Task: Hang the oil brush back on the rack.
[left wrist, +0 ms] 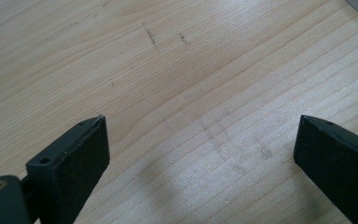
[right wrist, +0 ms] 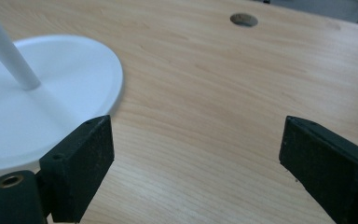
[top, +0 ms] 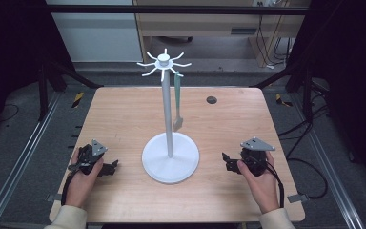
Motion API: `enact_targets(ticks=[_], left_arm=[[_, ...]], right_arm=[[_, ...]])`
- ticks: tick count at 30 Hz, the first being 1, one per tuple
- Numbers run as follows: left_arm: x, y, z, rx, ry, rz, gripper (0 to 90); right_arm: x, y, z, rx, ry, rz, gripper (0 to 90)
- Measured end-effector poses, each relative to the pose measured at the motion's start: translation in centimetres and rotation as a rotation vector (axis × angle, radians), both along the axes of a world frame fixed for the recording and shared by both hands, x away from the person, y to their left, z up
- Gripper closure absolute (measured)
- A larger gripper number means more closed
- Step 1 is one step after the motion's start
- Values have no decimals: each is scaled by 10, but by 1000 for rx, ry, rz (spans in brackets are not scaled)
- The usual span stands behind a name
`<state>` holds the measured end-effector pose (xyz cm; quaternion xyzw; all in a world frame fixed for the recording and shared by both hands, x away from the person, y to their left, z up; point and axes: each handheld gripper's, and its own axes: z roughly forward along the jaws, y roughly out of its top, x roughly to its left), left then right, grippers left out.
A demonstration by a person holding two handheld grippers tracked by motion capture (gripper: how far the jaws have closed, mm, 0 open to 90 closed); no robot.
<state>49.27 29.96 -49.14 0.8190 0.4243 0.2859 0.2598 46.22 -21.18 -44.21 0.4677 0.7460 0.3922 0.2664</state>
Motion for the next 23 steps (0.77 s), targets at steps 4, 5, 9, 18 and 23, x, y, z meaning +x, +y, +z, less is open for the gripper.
enact_targets(ticks=[4,5,9,18,23], left_arm=[[0,0,0,0,1,1,29],[0,0,0,0,1,1,29],[0,0,0,1,1,-1,30],[0,-1,-1,-2,2,-5,30],[0,-2,-1,-1,2,-7,29]], right_arm=[[6,-3,-11,-5,31,-14,114],[8,-4,-14,-6,39,-19,115],[15,-7,-21,-32,64,-36,116],[26,-10,-36,9,76,-42,117],[27,-15,-40,18,72,-37,114]])
